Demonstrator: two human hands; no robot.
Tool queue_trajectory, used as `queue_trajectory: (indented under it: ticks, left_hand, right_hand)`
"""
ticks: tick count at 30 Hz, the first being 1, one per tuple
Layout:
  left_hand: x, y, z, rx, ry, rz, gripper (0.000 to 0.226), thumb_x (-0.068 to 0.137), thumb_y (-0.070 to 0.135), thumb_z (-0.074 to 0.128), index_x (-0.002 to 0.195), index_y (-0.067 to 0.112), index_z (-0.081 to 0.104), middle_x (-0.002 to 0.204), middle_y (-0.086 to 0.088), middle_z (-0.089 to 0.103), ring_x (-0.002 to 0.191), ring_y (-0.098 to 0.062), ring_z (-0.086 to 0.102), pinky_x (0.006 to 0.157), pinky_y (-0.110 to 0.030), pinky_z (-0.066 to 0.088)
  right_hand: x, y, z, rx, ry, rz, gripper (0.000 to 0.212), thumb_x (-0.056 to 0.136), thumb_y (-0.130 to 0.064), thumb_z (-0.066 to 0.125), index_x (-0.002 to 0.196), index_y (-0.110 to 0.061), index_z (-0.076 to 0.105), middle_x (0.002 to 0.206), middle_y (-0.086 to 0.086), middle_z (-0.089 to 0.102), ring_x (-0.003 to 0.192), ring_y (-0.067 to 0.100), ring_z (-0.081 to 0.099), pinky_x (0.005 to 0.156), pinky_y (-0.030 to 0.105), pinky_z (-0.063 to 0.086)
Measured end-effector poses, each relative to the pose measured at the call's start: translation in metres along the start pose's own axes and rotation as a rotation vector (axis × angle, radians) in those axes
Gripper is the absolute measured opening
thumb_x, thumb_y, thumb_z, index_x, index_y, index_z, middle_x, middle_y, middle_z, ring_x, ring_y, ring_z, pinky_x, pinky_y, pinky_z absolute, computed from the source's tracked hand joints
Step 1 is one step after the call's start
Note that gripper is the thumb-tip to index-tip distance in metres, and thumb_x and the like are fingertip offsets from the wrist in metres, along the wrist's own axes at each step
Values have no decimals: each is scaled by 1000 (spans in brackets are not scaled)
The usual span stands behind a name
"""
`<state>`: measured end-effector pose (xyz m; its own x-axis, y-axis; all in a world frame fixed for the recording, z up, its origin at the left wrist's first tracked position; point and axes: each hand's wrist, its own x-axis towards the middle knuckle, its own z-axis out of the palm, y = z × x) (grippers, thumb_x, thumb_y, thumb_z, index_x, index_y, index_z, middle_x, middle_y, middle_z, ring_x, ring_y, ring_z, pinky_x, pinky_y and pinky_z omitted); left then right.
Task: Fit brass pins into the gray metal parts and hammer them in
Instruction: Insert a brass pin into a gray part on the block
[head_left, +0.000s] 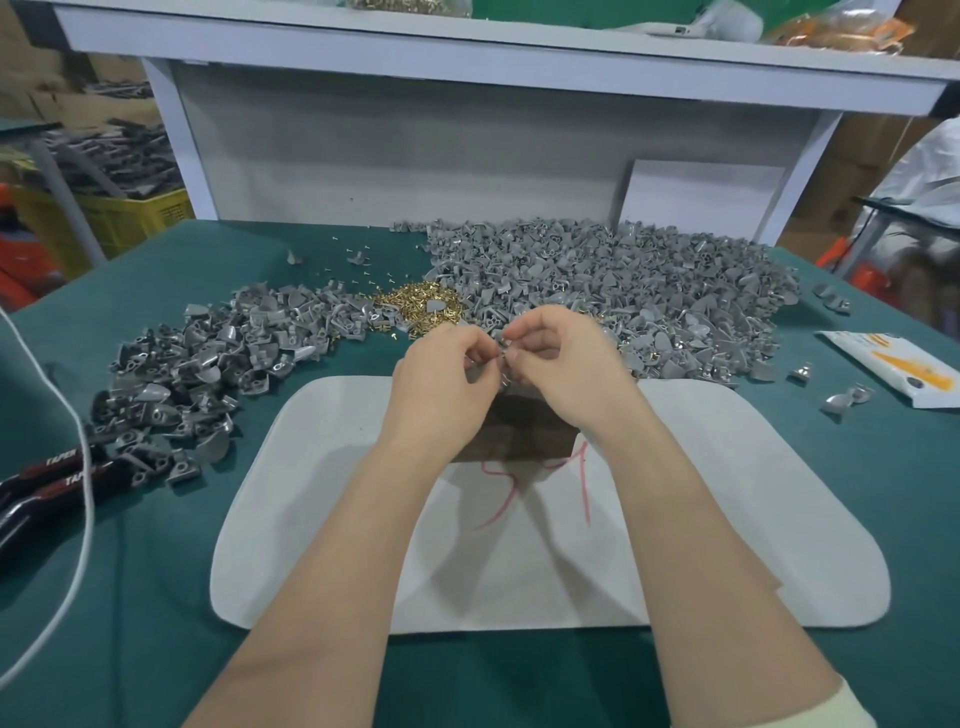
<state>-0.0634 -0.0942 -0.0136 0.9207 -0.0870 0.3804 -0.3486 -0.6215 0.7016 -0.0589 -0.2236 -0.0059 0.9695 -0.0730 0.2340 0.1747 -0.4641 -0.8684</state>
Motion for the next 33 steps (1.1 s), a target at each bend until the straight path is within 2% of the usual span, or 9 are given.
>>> queue_trajectory:
  ticks: [3, 7, 8, 10, 13, 17, 21, 27, 33]
  left_hand:
    - [0, 1, -1, 1, 13, 6, 11, 88, 21, 62, 78, 25, 59, 91, 9, 57, 87, -15, 57, 84, -36, 46]
    - [0, 2, -2, 8, 8, 12, 8, 88, 23, 63, 81, 25, 60, 94, 8, 57, 89, -16, 56, 85, -35, 45]
    - [0, 1, -3, 13, 3, 0, 3, 87, 25, 64, 85, 25, 62, 96, 7, 59, 92, -16, 56, 87, -36, 45]
    - [0, -2, -6, 43, -22, -47, 10, 85, 30, 66, 92, 25, 64, 102, 5, 61, 98, -17, 56, 91, -39, 45]
    - [0, -5, -9, 88, -105, -130, 12, 81, 33, 69, 88, 28, 61, 104, 2, 63, 102, -21, 59, 91, -41, 47]
    - [-1, -4, -8, 137, -155, -127, 11, 83, 22, 65, 81, 29, 58, 96, 3, 61, 105, -26, 58, 89, -42, 48]
    - [0, -5, -6, 131, -145, -122, 13, 85, 18, 63, 81, 30, 58, 88, 5, 51, 105, -27, 56, 90, -43, 47]
    - [1, -6, -5, 129, -153, -135, 7, 86, 20, 62, 89, 26, 65, 103, 0, 64, 108, -28, 57, 91, -43, 47]
    - [2, -8, -3, 137, -156, -146, 9, 86, 22, 62, 93, 23, 68, 104, -2, 67, 108, -27, 57, 91, -43, 48]
  right_hand:
    - [0, 2, -1, -25, 11, 15, 17, 85, -15, 65, 73, -26, 64, 75, 4, 69, 78, 25, 66, 82, 50, 53]
    - [2, 3, -1, -82, 13, 3, 21, 87, -18, 63, 67, -26, 61, 68, -2, 66, 73, 22, 62, 82, 49, 53]
    - [2, 3, -1, -127, 28, -14, 21, 87, -18, 62, 68, -26, 60, 70, -3, 65, 75, 21, 62, 82, 45, 53]
    - [1, 4, -1, -239, 46, -55, 18, 87, -18, 60, 72, -27, 58, 75, -4, 65, 78, 19, 63, 80, 35, 52]
    - [-1, 6, -2, -401, 5, -106, 11, 87, -20, 60, 79, -27, 59, 80, -4, 66, 79, 18, 61, 73, 27, 47]
    - [-1, 7, 0, -537, -23, -174, 6, 87, -21, 59, 88, -23, 65, 81, -5, 61, 81, 18, 56, 77, 32, 48]
    - [-1, 5, 1, -602, -31, -217, 7, 86, -19, 59, 87, -22, 65, 77, -7, 54, 81, 20, 57, 79, 35, 48]
    - [-2, 2, 2, -639, -64, -254, 6, 86, -20, 59, 84, -25, 62, 83, -5, 55, 83, 22, 57, 82, 39, 47]
    - [-4, 1, 1, -639, -81, -254, 6, 87, -22, 59, 83, -26, 60, 85, -6, 53, 84, 21, 56, 85, 40, 44]
